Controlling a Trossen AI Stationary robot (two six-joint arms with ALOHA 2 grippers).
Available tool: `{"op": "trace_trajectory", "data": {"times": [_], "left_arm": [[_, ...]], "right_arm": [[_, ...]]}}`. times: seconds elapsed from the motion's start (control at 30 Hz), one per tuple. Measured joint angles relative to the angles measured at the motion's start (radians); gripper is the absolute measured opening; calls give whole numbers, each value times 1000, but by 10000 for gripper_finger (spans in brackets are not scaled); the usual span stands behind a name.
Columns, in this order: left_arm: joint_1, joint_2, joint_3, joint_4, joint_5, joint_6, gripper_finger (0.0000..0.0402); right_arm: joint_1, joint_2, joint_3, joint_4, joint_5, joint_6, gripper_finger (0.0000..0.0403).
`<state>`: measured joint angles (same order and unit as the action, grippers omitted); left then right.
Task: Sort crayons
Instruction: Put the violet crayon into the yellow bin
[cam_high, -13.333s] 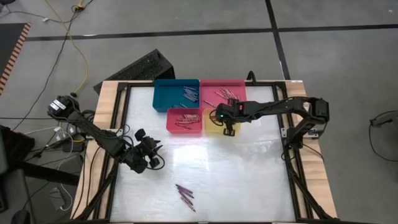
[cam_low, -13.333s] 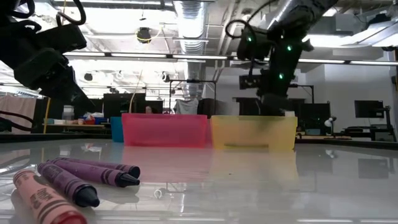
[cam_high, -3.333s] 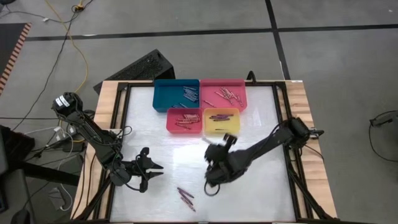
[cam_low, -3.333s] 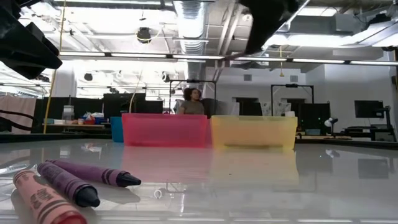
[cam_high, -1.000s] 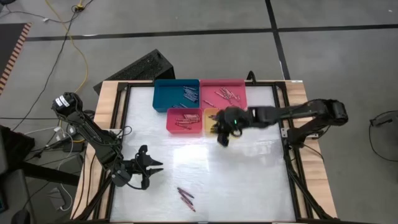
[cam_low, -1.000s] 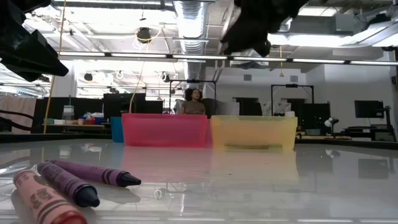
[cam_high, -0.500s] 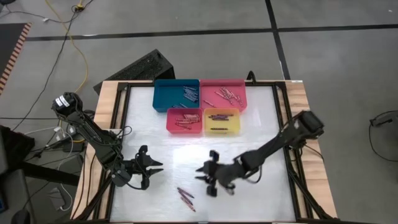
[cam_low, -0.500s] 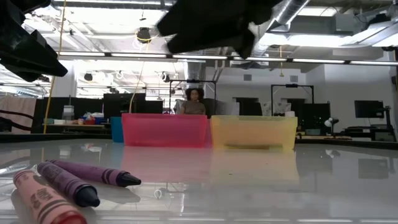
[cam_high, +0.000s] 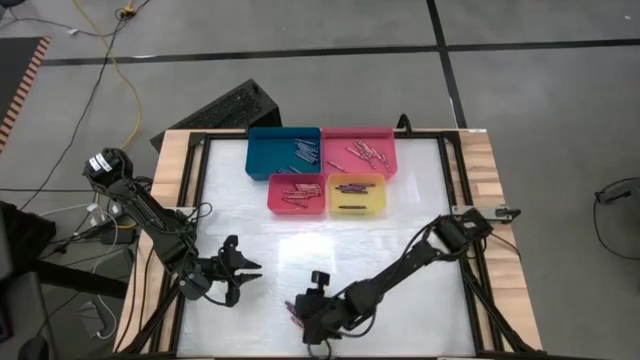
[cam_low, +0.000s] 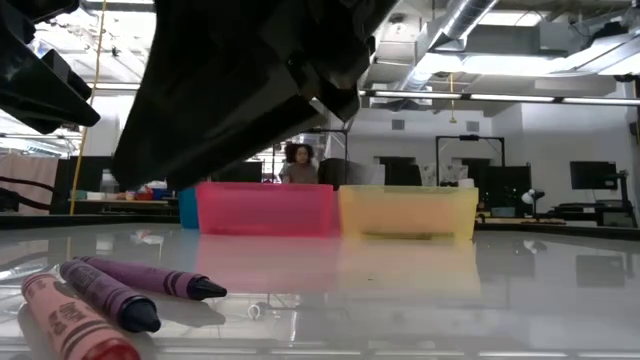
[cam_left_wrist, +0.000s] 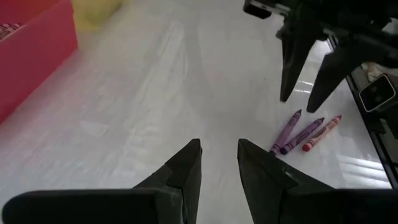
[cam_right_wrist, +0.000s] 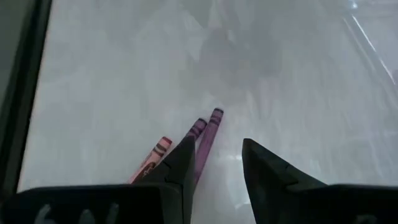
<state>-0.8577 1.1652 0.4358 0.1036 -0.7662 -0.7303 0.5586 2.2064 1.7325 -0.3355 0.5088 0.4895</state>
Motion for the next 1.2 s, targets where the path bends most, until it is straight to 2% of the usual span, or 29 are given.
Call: {"op": "trace_trajectory", "data": {"times": [0.2, 0.77, 1.2], "left_arm": [[0, 0, 0, -8, 1, 10, 94], [0, 0, 0, -8, -5, 11, 94], [0, 0, 0, -8, -5, 11, 94]], "right_arm": [[20, 89, 119, -114, 29, 63, 127], [37, 112, 83, -130, 72, 181, 127], [37, 123, 82, -163, 88, 194, 127]]}}
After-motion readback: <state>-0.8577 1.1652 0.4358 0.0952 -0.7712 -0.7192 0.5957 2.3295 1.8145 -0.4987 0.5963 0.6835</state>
